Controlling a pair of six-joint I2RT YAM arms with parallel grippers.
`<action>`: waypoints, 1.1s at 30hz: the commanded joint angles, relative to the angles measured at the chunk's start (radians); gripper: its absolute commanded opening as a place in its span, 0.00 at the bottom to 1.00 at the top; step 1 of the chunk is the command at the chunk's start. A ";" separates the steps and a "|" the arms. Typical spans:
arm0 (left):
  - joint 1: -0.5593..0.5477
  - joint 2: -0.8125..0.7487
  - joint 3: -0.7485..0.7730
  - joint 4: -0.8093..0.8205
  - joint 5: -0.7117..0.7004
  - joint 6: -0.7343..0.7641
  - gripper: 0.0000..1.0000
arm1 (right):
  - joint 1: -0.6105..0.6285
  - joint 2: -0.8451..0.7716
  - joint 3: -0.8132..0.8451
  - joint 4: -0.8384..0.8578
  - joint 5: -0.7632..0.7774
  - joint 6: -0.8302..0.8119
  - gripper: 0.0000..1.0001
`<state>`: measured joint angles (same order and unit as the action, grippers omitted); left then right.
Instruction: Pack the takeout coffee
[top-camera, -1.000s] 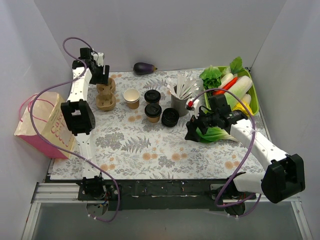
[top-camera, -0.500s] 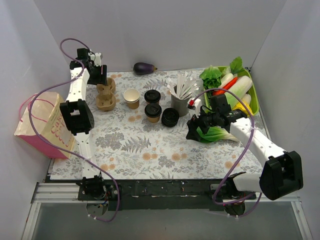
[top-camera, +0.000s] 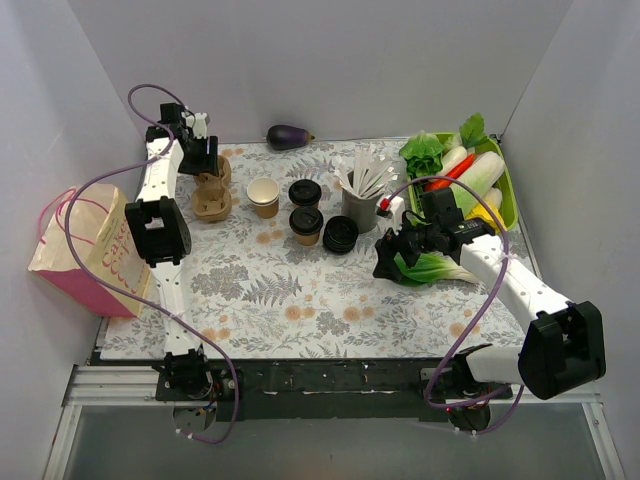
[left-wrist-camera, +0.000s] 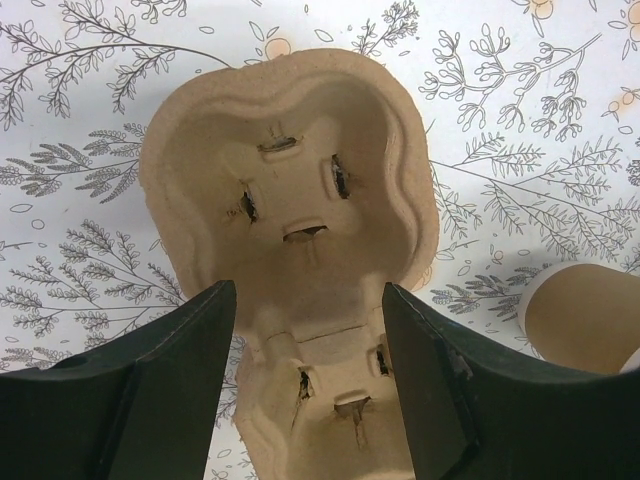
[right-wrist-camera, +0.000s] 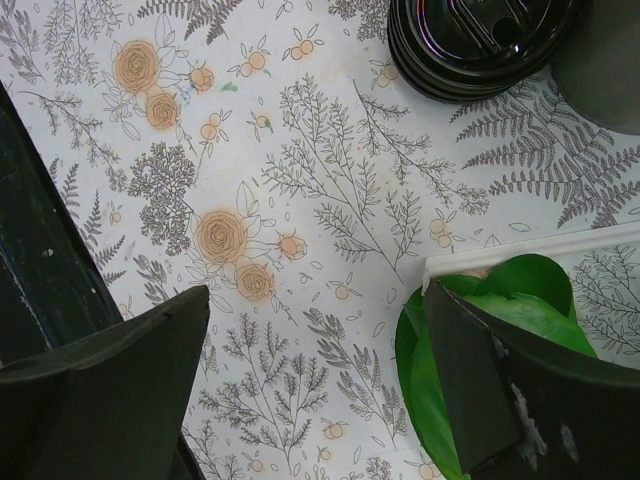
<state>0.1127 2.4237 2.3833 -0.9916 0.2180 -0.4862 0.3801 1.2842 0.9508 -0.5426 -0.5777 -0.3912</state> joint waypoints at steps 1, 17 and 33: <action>-0.001 -0.015 0.039 0.004 0.009 -0.003 0.59 | -0.009 0.003 0.019 0.021 -0.001 0.011 0.95; -0.001 -0.005 0.028 -0.007 0.004 0.000 0.57 | -0.020 0.000 0.014 0.026 -0.001 0.012 0.96; -0.001 -0.012 -0.009 -0.027 0.007 0.001 0.57 | -0.029 -0.013 -0.006 0.036 -0.004 0.015 0.95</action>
<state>0.1127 2.4298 2.3825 -0.9966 0.2176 -0.4870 0.3592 1.2846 0.9508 -0.5423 -0.5770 -0.3874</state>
